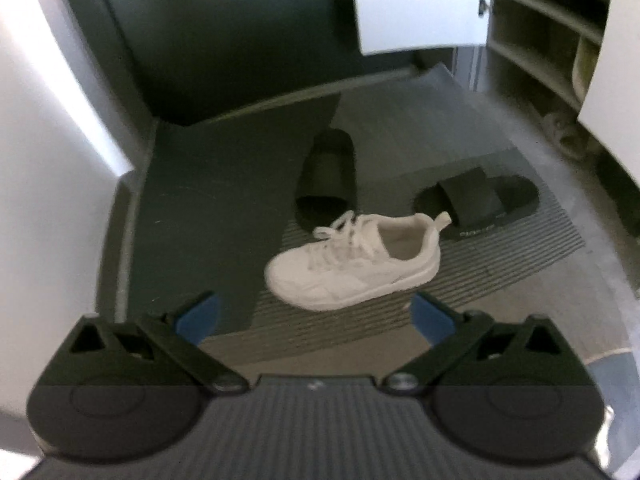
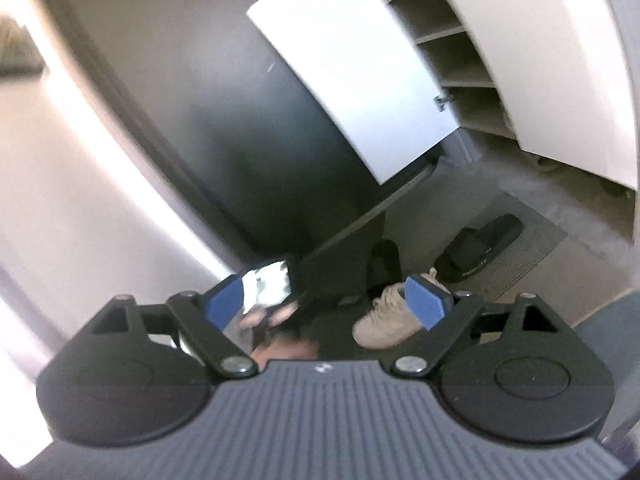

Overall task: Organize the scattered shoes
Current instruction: 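Lower the left tool onto the other chunky sneaker and grasp its laces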

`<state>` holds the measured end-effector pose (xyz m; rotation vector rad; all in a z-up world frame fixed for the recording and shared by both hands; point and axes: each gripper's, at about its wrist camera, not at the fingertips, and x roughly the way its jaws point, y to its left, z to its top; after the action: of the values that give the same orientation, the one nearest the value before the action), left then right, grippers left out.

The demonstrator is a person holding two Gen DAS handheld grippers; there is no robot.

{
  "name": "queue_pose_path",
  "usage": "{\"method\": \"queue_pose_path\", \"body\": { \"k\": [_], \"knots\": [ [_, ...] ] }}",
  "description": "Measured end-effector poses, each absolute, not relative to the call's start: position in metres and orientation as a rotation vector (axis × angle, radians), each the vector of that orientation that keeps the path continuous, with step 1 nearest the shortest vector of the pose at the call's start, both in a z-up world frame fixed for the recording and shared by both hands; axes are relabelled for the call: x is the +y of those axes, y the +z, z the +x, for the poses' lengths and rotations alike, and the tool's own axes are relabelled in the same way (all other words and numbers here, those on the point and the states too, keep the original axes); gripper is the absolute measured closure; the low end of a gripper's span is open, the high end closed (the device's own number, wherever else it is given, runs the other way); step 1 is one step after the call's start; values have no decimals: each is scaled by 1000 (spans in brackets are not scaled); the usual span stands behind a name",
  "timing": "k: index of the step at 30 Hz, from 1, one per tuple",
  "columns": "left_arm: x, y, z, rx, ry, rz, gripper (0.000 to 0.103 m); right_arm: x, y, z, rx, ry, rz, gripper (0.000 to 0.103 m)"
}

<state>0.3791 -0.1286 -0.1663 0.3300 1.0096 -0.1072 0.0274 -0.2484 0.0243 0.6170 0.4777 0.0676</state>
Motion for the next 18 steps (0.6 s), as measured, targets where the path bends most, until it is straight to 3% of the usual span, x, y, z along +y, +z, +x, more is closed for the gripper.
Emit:
{"method": "queue_pose_path", "body": {
  "k": [10, 16, 18],
  "knots": [
    [-163, -285, 471, 1116, -94, 307, 6, -253, -38, 127, 760, 77, 663, 14],
    [-181, -352, 522, 1171, -73, 291, 30, -278, -55, 163, 812, -23, 681, 14],
    [-171, -369, 524, 1155, -20, 282, 43, -284, -63, 173, 833, -31, 706, 14]
  ]
}}
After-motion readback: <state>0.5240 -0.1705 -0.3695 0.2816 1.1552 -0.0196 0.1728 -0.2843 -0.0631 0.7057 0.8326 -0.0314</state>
